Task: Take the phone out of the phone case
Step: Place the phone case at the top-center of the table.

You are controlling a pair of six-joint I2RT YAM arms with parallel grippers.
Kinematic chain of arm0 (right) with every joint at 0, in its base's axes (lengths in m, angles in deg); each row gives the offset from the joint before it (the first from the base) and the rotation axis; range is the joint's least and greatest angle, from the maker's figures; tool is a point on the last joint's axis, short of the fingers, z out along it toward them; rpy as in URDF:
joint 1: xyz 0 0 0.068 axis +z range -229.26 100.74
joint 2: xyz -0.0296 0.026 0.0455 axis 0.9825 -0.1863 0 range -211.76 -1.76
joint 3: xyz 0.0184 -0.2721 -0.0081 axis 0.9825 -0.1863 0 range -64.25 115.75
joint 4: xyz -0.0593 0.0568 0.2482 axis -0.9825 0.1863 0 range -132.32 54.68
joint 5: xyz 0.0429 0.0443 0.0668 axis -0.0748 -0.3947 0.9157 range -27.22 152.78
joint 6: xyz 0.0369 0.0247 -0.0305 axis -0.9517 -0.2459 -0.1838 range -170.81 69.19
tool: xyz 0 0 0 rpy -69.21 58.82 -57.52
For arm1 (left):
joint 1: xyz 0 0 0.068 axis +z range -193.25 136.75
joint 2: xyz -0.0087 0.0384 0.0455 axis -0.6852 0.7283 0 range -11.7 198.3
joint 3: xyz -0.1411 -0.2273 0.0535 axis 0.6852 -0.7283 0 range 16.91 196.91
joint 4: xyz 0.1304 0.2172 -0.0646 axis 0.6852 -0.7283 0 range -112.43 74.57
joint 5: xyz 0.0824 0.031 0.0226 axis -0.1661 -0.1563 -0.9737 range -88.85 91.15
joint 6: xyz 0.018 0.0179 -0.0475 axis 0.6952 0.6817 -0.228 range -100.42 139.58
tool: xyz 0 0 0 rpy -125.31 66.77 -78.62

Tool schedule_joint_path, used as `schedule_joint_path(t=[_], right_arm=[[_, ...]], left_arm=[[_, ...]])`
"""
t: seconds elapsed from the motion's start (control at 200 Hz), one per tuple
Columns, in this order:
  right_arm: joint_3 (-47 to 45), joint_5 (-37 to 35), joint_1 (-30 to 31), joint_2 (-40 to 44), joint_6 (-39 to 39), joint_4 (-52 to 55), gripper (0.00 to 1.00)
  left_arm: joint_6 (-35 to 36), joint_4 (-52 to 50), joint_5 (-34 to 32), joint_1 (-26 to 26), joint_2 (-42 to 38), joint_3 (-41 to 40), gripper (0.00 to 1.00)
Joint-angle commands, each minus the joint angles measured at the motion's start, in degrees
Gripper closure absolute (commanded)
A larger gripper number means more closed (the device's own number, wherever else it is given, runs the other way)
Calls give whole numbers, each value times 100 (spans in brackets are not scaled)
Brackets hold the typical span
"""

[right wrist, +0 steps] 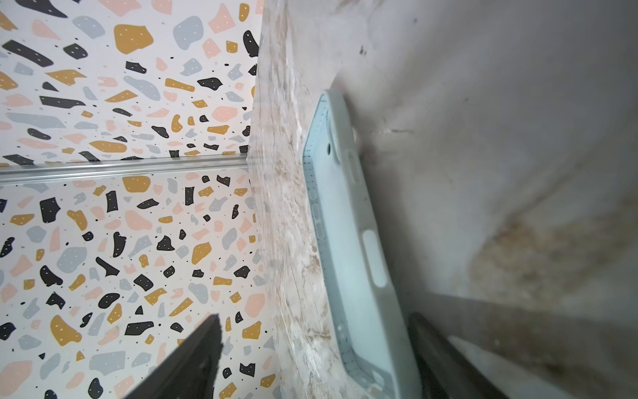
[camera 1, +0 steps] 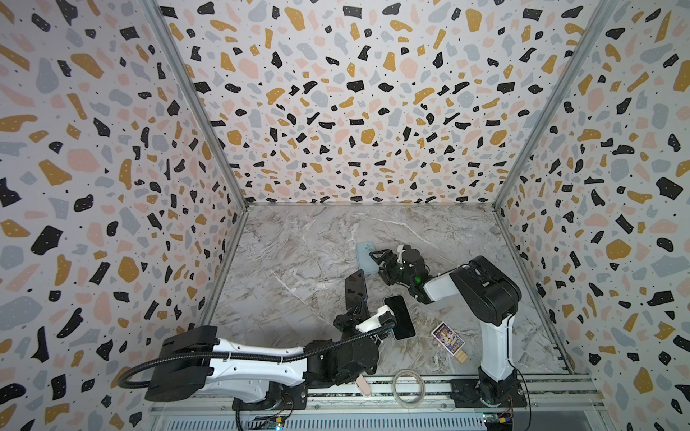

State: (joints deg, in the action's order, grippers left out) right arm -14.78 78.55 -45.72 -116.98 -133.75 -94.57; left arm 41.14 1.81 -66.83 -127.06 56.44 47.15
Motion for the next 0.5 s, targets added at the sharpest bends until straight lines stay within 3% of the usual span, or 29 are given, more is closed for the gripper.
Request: schedule_joint_path(t=[0.0, 0.255, 0.496], right_arm=[[-183, 45, 6, 577, 111, 8, 1], [-1069, -99, -85, 1611, 132, 273, 1], [-1269, -65, -254, 2508, 544, 839, 1]], left_arm=[[-348, 69, -98, -55, 77, -53, 100], [-714, 107, 47, -80, 404, -84, 100], [-925, 56, 284, -74, 682, -53, 100]])
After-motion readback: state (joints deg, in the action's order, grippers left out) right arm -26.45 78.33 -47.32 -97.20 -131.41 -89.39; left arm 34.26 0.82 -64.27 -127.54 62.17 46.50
